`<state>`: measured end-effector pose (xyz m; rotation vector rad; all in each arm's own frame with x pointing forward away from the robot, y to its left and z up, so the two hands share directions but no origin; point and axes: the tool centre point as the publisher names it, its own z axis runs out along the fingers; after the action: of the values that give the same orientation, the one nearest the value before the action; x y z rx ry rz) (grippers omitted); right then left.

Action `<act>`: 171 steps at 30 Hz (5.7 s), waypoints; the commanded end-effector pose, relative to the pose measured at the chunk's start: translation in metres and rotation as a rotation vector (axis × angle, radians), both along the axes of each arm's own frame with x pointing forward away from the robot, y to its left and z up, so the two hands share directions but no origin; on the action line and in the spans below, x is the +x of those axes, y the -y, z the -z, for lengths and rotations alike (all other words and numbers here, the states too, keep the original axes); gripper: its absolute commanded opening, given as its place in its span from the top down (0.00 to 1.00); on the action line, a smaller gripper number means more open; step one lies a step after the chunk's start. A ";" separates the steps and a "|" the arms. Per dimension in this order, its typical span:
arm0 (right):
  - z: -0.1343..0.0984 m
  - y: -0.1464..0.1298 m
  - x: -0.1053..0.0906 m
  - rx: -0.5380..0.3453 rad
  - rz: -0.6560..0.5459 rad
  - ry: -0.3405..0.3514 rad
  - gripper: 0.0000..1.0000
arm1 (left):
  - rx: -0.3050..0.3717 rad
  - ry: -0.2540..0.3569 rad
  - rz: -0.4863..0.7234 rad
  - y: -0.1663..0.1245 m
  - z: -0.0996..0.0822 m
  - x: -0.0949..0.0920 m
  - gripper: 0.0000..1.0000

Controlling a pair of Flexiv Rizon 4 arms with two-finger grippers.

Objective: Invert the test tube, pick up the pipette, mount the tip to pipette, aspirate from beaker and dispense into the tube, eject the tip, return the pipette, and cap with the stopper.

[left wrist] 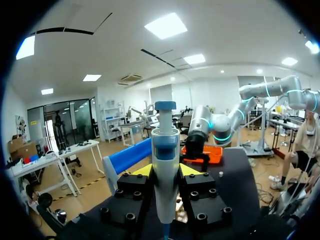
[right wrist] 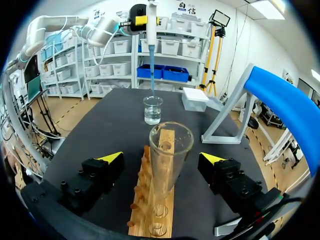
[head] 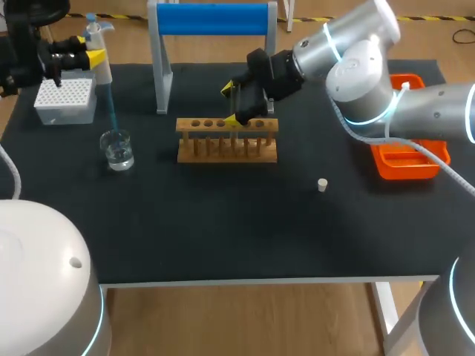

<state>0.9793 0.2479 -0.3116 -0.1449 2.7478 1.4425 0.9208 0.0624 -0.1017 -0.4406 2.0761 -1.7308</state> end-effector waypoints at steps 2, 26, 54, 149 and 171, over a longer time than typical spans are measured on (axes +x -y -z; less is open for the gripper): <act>-0.001 0.001 0.001 -0.004 -0.003 -0.003 0.00 | 0.027 -0.039 0.026 0.016 -0.027 -0.001 1.00; -0.001 0.001 0.001 -0.004 -0.003 -0.003 0.00 | -0.005 -0.067 0.303 0.174 -0.091 0.032 1.00; -0.001 0.001 0.001 -0.004 -0.003 -0.003 0.00 | -0.058 -0.042 0.406 0.234 -0.108 0.038 1.00; -0.003 0.012 -0.005 -0.012 -0.005 0.020 0.00 | -0.058 -0.047 0.426 0.244 -0.105 0.044 1.00; -0.003 0.012 -0.005 -0.012 -0.005 0.020 0.00 | -0.075 -0.075 0.434 0.247 -0.089 0.051 1.00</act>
<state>0.9746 0.2369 -0.3104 -0.1652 2.7384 1.4224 0.9689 -0.1841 -0.0108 -0.0809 2.2905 -2.0581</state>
